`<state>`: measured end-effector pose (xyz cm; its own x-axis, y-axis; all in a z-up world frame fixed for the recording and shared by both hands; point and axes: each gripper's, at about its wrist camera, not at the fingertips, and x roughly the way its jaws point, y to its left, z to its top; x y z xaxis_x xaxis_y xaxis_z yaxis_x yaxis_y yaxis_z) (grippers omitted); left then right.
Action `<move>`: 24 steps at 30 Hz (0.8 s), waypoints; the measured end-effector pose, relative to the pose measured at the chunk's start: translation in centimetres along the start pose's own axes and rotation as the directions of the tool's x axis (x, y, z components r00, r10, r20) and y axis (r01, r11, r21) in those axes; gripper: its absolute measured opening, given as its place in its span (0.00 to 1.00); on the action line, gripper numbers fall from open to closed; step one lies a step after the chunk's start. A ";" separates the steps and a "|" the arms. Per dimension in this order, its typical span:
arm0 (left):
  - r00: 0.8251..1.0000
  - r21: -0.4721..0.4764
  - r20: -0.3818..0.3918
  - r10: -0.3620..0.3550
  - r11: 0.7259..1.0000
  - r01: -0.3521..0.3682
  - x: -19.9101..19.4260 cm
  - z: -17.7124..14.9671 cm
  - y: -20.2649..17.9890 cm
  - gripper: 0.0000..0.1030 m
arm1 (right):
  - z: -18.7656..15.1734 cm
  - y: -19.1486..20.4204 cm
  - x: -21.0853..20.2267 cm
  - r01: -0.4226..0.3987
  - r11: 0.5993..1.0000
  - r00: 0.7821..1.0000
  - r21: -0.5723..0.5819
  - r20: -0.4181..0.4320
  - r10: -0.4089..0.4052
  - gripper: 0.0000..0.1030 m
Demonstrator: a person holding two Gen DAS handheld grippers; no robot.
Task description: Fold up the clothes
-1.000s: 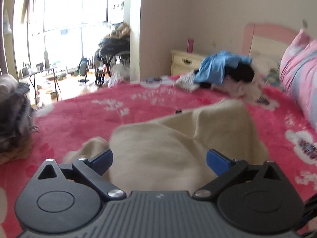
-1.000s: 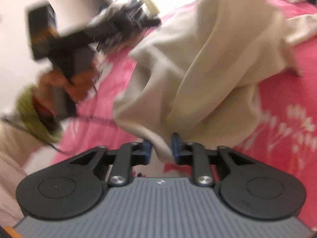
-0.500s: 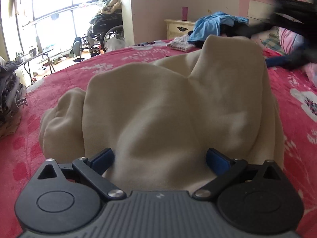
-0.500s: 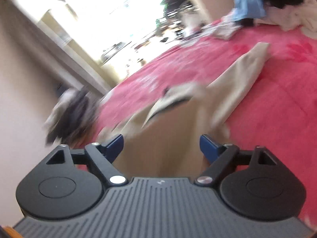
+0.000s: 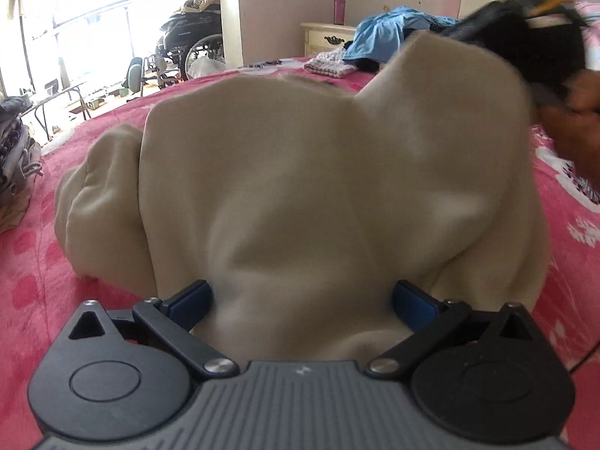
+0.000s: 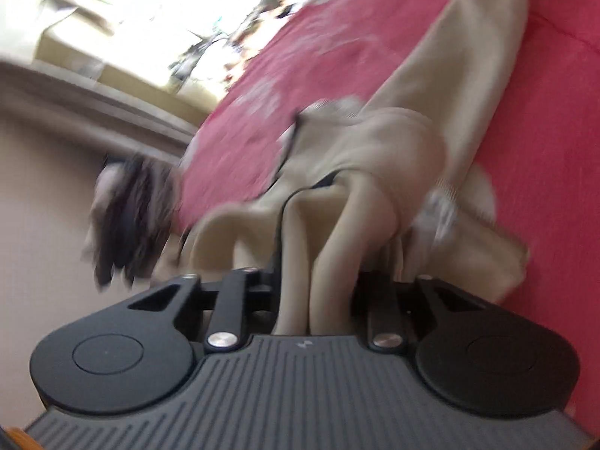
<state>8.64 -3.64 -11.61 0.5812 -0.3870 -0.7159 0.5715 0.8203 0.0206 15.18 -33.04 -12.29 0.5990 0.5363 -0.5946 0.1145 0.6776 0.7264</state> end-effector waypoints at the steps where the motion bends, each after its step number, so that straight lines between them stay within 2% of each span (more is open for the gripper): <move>1: 1.000 0.002 -0.007 -0.001 1.000 0.001 -0.3 -0.3 0.1 1.00 | -1.1 0.7 -0.8 -0.016 1.000 1.000 -0.027 -0.010 0.016 0.14; 4: 0.999 -0.005 -0.038 -0.010 1.000 0.010 -1.4 -1.4 0.5 0.99 | -5.4 2.7 -2.7 -0.056 0.992 0.997 -0.117 -0.061 0.049 0.12; 8: 0.995 -0.094 -0.098 -0.029 0.995 0.020 -4.1 -2.6 2.6 0.96 | -10.6 5.7 -4.6 -0.037 0.955 0.992 -0.295 -0.123 0.001 0.12; 12: 0.994 -0.183 -0.101 0.027 0.982 -0.046 -8.9 -3.4 5.9 0.95 | -14.7 7.5 -6.0 -0.022 0.897 0.984 -0.442 -0.171 -0.060 0.12; 16: 0.996 -0.200 -0.008 0.085 0.976 -0.085 -13.2 -1.5 7.5 0.95 | -17.7 8.5 -7.0 -0.016 0.820 0.972 -0.572 -0.202 -0.122 0.12; 18: 0.996 -0.166 0.060 0.072 0.984 -0.061 -14.1 0.2 6.8 0.96 | -19.2 9.4 -7.3 -0.023 0.763 0.964 -0.646 -0.217 -0.154 0.12; 21: 0.987 -0.111 0.160 -0.017 0.993 0.035 -13.4 3.9 4.7 0.96 | -21.4 10.8 -7.4 -0.019 0.656 0.950 -0.754 -0.218 -0.223 0.12; 24: 0.968 -0.027 0.213 -0.132 0.990 0.141 -10.7 7.6 2.0 0.96 | -22.6 11.4 -7.5 0.008 0.588 0.939 -0.809 -0.196 -0.281 0.15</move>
<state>7.96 -1.03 1.42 0.6103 -0.5728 -0.5472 0.6319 0.7686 -0.0997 -5.96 -17.99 -7.32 0.3752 0.4118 -0.8305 -0.5690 0.8096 0.1443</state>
